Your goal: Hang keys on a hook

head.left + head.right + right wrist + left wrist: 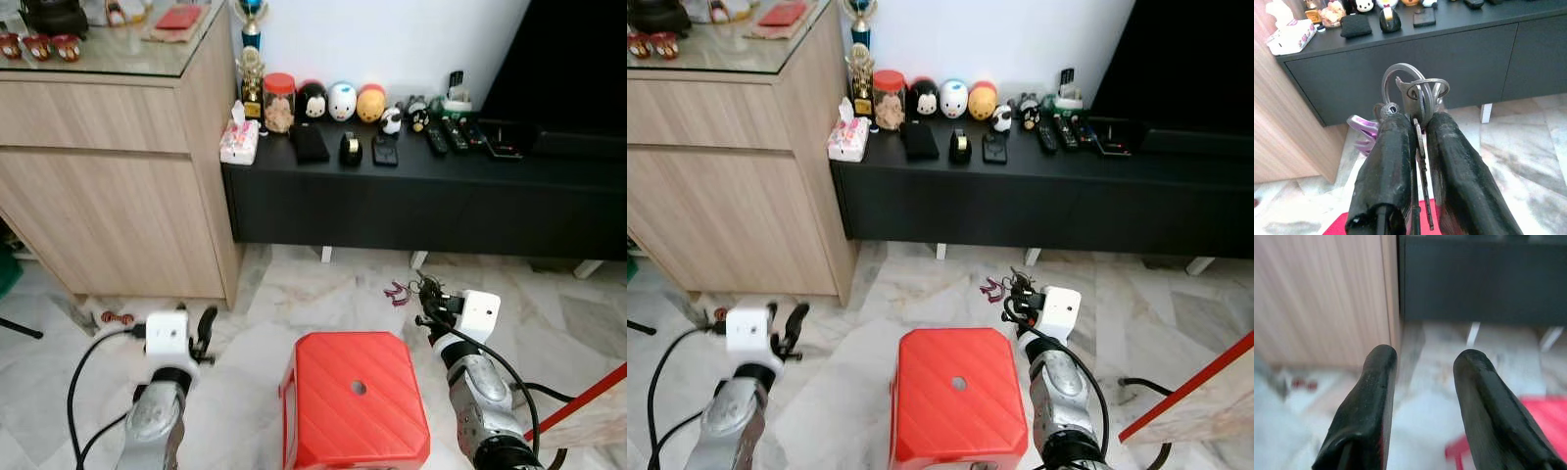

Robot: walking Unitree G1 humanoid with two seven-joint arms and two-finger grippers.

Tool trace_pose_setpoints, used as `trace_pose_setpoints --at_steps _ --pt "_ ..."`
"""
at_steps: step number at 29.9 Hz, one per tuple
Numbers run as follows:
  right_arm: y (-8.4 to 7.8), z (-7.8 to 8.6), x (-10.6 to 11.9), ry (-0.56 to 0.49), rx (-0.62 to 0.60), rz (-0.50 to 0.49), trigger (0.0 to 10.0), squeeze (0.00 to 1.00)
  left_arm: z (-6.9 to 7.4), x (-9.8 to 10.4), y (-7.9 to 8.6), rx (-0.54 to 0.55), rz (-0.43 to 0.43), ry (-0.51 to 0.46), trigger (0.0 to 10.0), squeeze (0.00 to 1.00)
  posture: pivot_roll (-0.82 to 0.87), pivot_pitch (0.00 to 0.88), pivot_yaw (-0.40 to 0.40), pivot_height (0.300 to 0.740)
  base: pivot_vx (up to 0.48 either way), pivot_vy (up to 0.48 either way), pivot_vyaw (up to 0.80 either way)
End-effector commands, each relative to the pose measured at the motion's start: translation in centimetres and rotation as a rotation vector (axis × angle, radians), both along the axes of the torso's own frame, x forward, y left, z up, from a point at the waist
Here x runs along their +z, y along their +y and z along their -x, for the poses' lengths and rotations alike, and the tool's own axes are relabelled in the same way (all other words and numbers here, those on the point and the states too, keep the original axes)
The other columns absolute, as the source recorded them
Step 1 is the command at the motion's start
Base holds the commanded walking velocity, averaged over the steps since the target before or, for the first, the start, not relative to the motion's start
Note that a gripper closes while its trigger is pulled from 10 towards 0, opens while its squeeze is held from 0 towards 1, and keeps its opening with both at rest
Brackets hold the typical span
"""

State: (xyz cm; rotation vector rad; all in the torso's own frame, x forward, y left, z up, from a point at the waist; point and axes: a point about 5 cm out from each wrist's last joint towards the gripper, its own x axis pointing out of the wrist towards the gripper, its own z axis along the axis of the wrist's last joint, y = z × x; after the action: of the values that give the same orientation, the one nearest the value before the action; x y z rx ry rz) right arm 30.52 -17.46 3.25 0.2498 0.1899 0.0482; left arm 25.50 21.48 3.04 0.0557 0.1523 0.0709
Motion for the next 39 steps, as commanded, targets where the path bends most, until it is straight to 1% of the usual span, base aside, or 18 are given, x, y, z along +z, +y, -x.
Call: trace_pose_setpoints --at_steps 1,2,3,5,7,8,9,10,11,12,13,14,16,20,23,31,35,39 --pt "-0.1 0.4 -0.7 0.044 0.002 0.002 10.0 0.00 0.7 -1.1 0.2 0.009 -0.012 0.044 10.0 0.00 0.17 0.053 -0.099 0.740 0.000 0.000 0.00" --pt "0.0 0.6 -1.0 0.061 0.006 0.000 10.0 0.00 1.1 -1.7 0.4 0.019 -0.009 0.071 10.0 0.00 0.17 0.053 -0.098 0.740 0.000 0.000 0.00" --pt "0.0 0.6 -1.0 0.061 0.006 0.000 10.0 0.00 1.1 -1.7 0.4 0.019 -0.009 0.071 10.0 0.00 0.17 0.053 -0.098 0.740 0.000 0.000 0.00" --pt "0.1 0.8 -1.3 0.080 0.013 0.001 10.0 0.00 2.0 -3.1 0.8 0.036 -0.007 0.132 10.0 0.00 0.17 0.055 -0.098 0.740 0.000 0.000 0.00" --pt "0.1 0.8 -1.3 0.080 0.013 0.001 10.0 0.00 2.0 -3.1 0.8 0.036 -0.007 0.132 10.0 0.00 0.17 0.055 -0.098 0.740 0.000 0.000 0.00" --pt "0.3 0.8 -1.4 0.084 0.018 0.002 10.0 0.00 3.3 -4.8 1.2 0.067 0.009 0.222 10.0 0.00 0.17 0.054 -0.098 0.740 0.000 0.000 0.00" --pt "0.3 0.8 -1.4 0.084 0.018 0.002 10.0 0.00 3.3 -4.8 1.2 0.067 0.009 0.222 10.0 0.00 0.17 0.054 -0.098 0.740 0.000 0.000 0.00" --pt "0.3 0.7 -1.3 0.081 0.017 0.000 10.0 0.00 4.4 -6.3 1.6 0.098 0.030 0.308 10.0 0.00 0.18 0.053 -0.098 0.740 0.000 0.000 0.00" --pt "0.3 0.7 -1.3 0.081 0.017 0.000 10.0 0.00 4.4 -6.3 1.6 0.098 0.030 0.308 10.0 0.00 0.18 0.053 -0.098 0.740 0.000 0.000 0.00" --pt "0.3 0.6 -1.2 0.079 0.014 -0.002 10.0 0.00 5.4 -7.4 1.7 0.114 0.042 0.382 10.0 0.00 0.18 0.052 -0.097 0.740 0.000 0.000 0.00" --pt "0.3 0.6 -1.2 0.079 0.014 -0.002 10.0 0.00 5.8 -7.9 1.7 0.115 0.041 0.419 10.0 0.00 0.18 0.052 -0.097 0.740 0.000 0.000 0.00" --pt "0.3 0.6 -1.2 0.079 0.014 -0.002 10.0 0.00 5.8 -7.9 1.7 0.115 0.041 0.419 10.0 0.00 0.18 0.052 -0.097 0.740 0.000 0.000 0.00" --pt "0.4 0.6 -1.2 0.078 0.013 -0.003 10.0 0.00 6.5 -8.6 1.8 0.125 0.041 0.471 10.0 0.00 0.17 0.049 -0.092 0.740 0.000 0.000 0.00" --pt "0.3 0.5 -1.1 0.074 0.006 -0.006 10.0 0.00 7.0 -9.1 2.0 0.145 0.047 0.503 10.0 0.00 0.17 0.047 -0.089 0.740 0.000 0.000 0.00" --pt "0.3 0.5 -1.1 0.076 -0.001 -0.004 10.0 0.00 7.9 -9.6 2.0 0.159 0.052 0.531 10.0 0.00 0.17 0.040 -0.086 0.740 0.000 0.000 0.00" --pt "0.5 0.3 -0.9 0.071 0.001 -0.008 10.0 0.00 8.6 -10.3 1.6 0.155 0.080 0.564 10.0 0.00 0.17 0.025 -0.082 0.740 0.000 0.000 0.00" --pt "0.5 0.3 -0.9 0.070 0.001 -0.009 10.0 0.00 8.9 -10.5 1.4 0.154 0.085 0.575 10.0 0.00 0.17 0.020 -0.082 0.740 -0.258 0.000 0.00" --pt "0.5 0.3 -0.9 0.071 0.002 -0.008 10.0 0.00 9.1 -10.7 1.2 0.151 0.089 0.589 10.0 0.00 0.17 0.019 -0.083 0.740 0.000 0.000 0.00"
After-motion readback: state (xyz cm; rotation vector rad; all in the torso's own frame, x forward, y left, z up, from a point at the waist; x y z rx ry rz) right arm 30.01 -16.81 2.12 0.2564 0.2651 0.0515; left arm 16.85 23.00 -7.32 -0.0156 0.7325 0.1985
